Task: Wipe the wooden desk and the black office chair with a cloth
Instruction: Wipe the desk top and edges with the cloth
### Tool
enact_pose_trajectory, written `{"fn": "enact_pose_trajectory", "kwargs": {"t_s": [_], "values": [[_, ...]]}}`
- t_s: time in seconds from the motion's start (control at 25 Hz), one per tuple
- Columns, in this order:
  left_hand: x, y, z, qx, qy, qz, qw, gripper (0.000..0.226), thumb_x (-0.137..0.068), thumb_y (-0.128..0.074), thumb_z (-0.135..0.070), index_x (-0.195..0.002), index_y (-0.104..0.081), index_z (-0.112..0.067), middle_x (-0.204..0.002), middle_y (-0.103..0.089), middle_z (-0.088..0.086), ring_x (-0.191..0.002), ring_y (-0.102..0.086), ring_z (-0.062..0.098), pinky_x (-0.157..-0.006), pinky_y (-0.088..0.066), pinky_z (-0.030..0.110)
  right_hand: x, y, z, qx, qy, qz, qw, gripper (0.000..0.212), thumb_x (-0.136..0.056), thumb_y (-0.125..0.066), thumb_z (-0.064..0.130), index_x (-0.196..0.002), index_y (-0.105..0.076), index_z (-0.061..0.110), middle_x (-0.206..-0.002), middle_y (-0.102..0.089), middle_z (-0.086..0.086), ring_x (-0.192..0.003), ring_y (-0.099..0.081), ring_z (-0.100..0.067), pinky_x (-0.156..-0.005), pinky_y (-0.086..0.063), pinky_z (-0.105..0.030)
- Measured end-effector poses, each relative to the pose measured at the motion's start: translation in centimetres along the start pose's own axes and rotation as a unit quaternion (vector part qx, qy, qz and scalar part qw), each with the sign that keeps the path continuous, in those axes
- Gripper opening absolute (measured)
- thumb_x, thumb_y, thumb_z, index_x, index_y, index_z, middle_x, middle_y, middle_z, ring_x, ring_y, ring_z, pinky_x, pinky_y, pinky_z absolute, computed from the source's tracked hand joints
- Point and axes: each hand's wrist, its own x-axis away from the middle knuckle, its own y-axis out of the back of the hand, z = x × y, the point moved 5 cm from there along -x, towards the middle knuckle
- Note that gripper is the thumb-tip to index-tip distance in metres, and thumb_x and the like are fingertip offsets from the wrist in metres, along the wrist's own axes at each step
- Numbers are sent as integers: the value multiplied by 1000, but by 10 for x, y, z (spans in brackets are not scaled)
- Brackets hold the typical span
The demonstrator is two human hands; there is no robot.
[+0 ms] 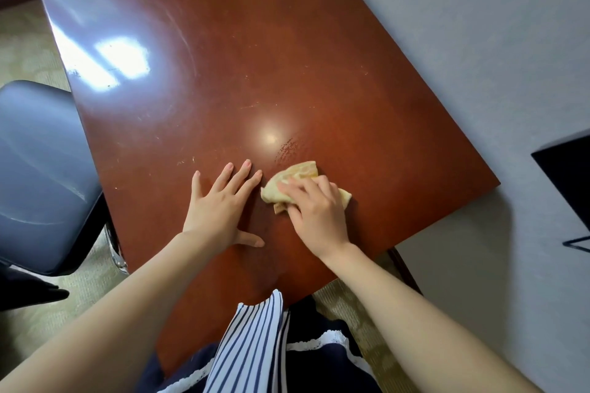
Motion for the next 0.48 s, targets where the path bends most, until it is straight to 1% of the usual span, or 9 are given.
{"fn": "enact_pose_trajectory", "kwargs": {"t_s": [0.12,0.2,0.32,0.4,0.48], "values": [[0,-1,0,9,-5,-2,1000,127,-56,-57,-83,-149,13,-32,-158,18,-9,-147,10,18,-111,1,59,19,11,-16,16,31,6,999,39,-68,-72,1,-104,-72,17,-97,-69,0,-83,-58,-26,-73,-46,-37],[-1,-2,0,16,-9,-6,1000,126,-57,-57,-83,-149,14,-33,-158,18,-9,-146,10,18,-111,2,60,17,22,-35,37,23,1,999,44,-64,-72,-6,-103,-72,15,-98,-69,-2,-85,-55,-26,-73,-45,-37],[-1,-4,1,36,-16,-17,999,125,-59,-57,-82,-148,16,-34,-157,19,-9,-146,12,19,-110,4,62,-10,40,-75,67,-48,-8,997,43,-66,-66,-11,-104,-72,10,-100,-68,-10,-86,-56,-35,-73,-48,-44],[1,-8,2,57,-27,-29,998,122,-62,-57,-80,-145,22,-37,-157,20,-8,-146,13,20,-110,4,62,-34,48,-99,82,-109,-18,990,35,-74,-62,-8,-105,-70,7,-103,-66,-15,-89,-54,-40,-77,-47,-47],[6,-11,5,94,-33,-53,994,119,-66,-58,-77,-138,30,-43,-158,19,-7,-146,13,21,-111,2,60,-59,45,-114,97,-168,-14,981,30,-83,-57,-1,-110,-68,8,-110,-61,-16,-97,-49,-39,-84,-42,-46]]}}
